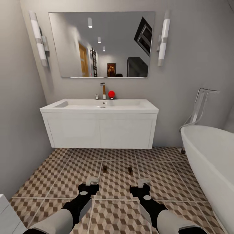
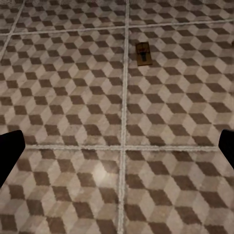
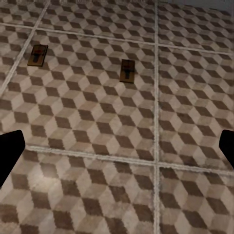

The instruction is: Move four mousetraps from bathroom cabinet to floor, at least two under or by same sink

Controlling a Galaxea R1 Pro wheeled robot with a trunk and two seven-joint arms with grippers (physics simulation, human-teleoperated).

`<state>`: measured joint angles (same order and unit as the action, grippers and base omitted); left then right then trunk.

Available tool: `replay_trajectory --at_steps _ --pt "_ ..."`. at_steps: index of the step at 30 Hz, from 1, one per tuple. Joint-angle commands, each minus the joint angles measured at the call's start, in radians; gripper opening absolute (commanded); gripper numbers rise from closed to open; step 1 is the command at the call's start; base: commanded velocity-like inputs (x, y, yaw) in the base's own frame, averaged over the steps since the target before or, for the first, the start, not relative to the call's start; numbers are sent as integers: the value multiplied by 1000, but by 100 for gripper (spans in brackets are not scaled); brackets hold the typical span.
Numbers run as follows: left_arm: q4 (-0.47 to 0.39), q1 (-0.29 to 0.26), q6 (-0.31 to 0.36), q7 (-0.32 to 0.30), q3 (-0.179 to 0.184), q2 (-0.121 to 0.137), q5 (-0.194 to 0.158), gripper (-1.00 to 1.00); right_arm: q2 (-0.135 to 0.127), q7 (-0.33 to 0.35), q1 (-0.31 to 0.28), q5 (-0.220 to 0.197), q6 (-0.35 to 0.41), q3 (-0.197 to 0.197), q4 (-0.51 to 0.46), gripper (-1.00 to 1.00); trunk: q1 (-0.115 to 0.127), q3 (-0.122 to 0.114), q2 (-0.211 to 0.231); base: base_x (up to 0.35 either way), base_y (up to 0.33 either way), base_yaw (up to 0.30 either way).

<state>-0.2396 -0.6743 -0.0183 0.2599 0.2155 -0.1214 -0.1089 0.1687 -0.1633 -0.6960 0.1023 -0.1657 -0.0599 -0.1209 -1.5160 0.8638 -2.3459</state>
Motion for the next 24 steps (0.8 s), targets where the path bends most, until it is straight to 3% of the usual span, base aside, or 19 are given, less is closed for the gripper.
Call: replay_trajectory --at_steps 1,24 --pt "0 -1 -2 5 9 0 -11 100 0 -8 -1 9 0 -6 1 100 4 -2 7 0 0 0" --pt "0 -1 -5 5 8 1 -11 100 0 -15 -1 11 7 -4 2 100 92 -74 168 0 0 0"
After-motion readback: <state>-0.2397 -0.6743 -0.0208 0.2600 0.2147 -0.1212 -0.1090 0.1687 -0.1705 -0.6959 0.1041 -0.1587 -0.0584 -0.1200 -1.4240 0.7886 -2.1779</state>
